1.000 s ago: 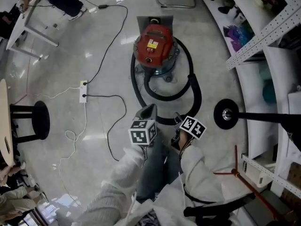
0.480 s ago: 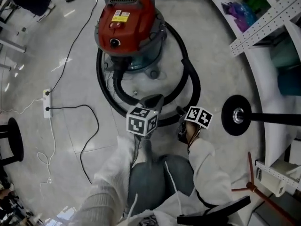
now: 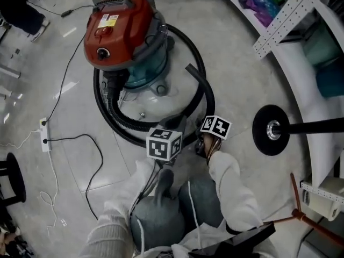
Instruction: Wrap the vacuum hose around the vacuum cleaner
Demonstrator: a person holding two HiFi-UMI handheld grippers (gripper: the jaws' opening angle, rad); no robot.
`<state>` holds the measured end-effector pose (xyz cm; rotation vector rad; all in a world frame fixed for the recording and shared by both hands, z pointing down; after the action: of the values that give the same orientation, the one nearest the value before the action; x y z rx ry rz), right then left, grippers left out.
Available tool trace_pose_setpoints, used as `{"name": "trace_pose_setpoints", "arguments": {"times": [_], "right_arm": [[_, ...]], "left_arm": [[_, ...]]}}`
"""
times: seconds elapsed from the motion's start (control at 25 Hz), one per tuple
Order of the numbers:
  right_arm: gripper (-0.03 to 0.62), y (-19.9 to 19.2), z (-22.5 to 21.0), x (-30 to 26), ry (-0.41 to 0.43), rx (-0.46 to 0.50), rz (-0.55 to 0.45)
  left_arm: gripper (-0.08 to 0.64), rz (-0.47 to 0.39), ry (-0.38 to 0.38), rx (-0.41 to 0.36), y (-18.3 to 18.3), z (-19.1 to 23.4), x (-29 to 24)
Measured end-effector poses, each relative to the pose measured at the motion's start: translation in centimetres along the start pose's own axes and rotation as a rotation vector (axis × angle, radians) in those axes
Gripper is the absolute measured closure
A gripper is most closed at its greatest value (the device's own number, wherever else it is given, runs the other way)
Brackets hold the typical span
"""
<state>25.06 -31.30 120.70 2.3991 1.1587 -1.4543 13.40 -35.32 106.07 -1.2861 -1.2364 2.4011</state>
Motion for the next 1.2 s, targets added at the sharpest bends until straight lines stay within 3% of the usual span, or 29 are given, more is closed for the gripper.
{"name": "trace_pose_setpoints", "arguments": {"times": [0.12, 0.56, 1.2], "right_arm": [[0.351, 0.1, -1.3, -1.1, -0.029, -0.052, -0.005], [0.351, -0.6, -3.0, -2.8, -0.102, -0.128, -0.075], [0.350, -1.6, -3.7, -1.7, -0.024, -0.139, -0.054]], "left_arm": [[0.563, -0.008, -0.023, 0.043, -0.3, -0.2, 0.1], [0.563, -0.033, -0.026, 0.019, -1.0, 0.8, 1.6], [0.563, -0.046, 0.009, -0.038, -0.2, -0.3, 2.6]]}}
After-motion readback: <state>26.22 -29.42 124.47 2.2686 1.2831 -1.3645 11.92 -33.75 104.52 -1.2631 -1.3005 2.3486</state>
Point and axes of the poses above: the fingertips, and each gripper's own axes: x backward along the fingers, z to its left, y out of its top, the point moved 3 cm from there along x, backward along the fingers, and after that the axes turned 9 degrees about y, right-handed, at the moved point
